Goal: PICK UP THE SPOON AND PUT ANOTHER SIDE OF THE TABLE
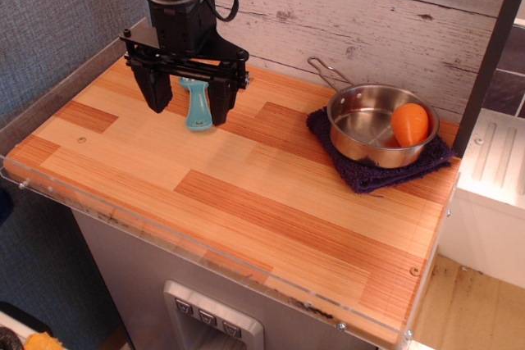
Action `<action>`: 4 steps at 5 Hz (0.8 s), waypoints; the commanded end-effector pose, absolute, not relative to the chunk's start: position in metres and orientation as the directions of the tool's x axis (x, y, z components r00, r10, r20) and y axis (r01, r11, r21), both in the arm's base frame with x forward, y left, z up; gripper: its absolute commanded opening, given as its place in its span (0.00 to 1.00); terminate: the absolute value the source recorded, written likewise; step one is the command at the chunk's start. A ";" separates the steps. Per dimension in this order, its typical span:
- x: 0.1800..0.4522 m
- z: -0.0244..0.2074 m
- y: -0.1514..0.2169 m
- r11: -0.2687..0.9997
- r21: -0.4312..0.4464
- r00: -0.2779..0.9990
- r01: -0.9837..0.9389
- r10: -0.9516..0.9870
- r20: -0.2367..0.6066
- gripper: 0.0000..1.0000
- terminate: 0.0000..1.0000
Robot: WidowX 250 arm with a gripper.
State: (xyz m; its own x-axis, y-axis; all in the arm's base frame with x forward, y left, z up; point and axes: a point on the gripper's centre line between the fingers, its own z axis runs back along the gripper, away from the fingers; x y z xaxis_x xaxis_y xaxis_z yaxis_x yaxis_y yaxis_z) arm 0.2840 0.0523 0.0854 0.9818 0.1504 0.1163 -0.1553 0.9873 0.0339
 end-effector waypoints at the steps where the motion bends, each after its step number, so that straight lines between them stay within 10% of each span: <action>1: 0.284 0.085 0.052 0.987 0.034 0.982 -0.155 0.150 0.116 1.00 0.00; 4: 0.354 0.073 0.118 0.935 0.056 0.929 -0.351 0.339 0.151 1.00 0.00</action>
State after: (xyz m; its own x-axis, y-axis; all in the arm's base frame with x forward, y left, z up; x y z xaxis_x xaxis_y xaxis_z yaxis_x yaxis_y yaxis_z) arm 0.3515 0.1120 0.0572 0.9359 0.3362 0.1048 -0.3432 0.9375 0.0573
